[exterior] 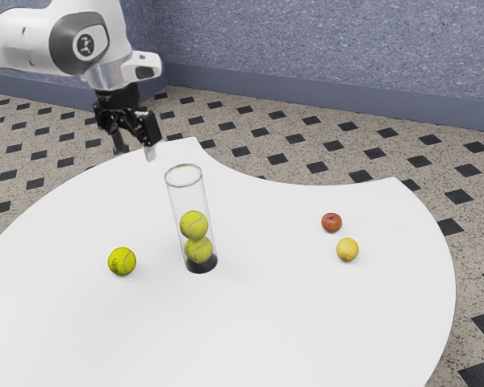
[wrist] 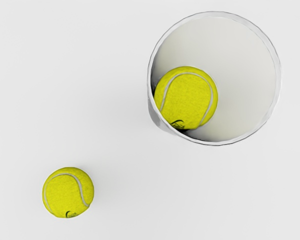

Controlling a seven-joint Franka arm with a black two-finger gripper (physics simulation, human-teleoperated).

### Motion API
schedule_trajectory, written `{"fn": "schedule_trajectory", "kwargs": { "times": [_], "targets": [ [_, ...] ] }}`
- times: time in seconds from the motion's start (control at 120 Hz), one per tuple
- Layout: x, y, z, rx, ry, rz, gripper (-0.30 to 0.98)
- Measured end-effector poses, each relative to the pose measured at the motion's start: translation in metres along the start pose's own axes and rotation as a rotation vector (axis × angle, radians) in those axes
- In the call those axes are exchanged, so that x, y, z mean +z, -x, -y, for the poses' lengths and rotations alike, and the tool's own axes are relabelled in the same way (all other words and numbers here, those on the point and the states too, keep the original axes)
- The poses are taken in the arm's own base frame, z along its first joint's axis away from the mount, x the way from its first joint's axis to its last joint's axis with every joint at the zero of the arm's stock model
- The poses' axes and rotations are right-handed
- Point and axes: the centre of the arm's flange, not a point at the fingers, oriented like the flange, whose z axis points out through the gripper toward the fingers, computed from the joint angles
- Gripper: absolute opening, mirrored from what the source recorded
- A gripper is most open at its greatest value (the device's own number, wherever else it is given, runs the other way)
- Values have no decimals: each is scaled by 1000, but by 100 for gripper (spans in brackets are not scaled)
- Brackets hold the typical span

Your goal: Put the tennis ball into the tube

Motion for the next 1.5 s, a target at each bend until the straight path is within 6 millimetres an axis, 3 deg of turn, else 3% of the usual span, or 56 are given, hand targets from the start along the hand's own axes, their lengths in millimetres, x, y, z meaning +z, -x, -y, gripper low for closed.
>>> {"fn": "schedule_trajectory", "kwargs": {
  "times": [0.075,0.133,0.208,0.283,0.375,0.592,0.692,0.842,1.025,1.367,1.5],
  "targets": [
    [-7,6,0,0,0,-11,69],
    [0,24,-3,0,1,1,69],
    [29,63,0,-14,6,33,69],
    [64,81,16,-51,16,65,69],
    [114,80,38,-93,26,112,69],
    [200,71,88,-185,28,128,69],
    [229,71,90,-185,17,99,69],
    [251,61,84,-152,-8,24,69],
    [274,58,102,-162,-26,-5,69],
    [305,49,109,-148,-32,-1,69],
    [309,44,110,-139,-35,-3,57]
  ]
}}
